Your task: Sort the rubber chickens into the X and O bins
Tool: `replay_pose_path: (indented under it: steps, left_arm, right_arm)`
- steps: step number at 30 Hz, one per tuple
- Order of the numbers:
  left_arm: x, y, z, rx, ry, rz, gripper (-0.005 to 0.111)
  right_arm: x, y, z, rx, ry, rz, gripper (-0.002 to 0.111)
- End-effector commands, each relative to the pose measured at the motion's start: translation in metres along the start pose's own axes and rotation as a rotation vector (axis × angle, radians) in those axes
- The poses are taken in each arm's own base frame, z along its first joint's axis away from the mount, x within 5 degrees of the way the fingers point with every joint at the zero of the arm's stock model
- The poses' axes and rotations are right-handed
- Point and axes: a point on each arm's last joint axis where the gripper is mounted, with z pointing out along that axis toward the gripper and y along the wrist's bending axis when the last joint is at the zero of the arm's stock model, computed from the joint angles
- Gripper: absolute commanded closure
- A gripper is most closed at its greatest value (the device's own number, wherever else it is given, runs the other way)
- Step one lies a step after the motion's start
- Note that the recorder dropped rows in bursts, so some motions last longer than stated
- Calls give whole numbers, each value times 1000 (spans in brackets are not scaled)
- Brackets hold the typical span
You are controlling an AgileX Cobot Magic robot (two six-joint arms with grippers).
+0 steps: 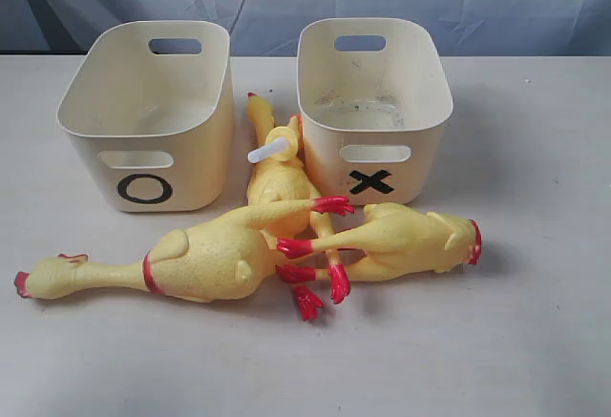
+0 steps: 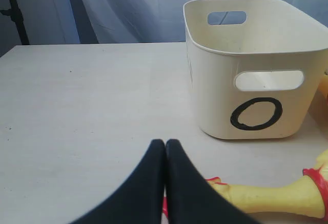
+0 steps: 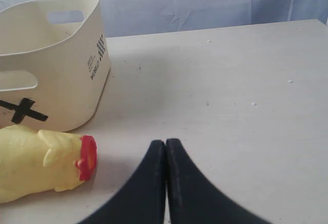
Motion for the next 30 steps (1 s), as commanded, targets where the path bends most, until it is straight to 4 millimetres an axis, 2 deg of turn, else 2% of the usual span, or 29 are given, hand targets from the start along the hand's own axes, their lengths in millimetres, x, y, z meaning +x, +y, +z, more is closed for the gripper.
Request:
replay_pose_path:
  steps: [1, 30]
  left_arm:
    - [0, -1, 0, 7, -15, -8, 106]
    - [0, 1, 0, -5, -14, 34, 106]
  right_arm:
    - [0, 0, 0, -3, -10, -4, 108]
    - [0, 0, 0, -3, -11, -4, 108]
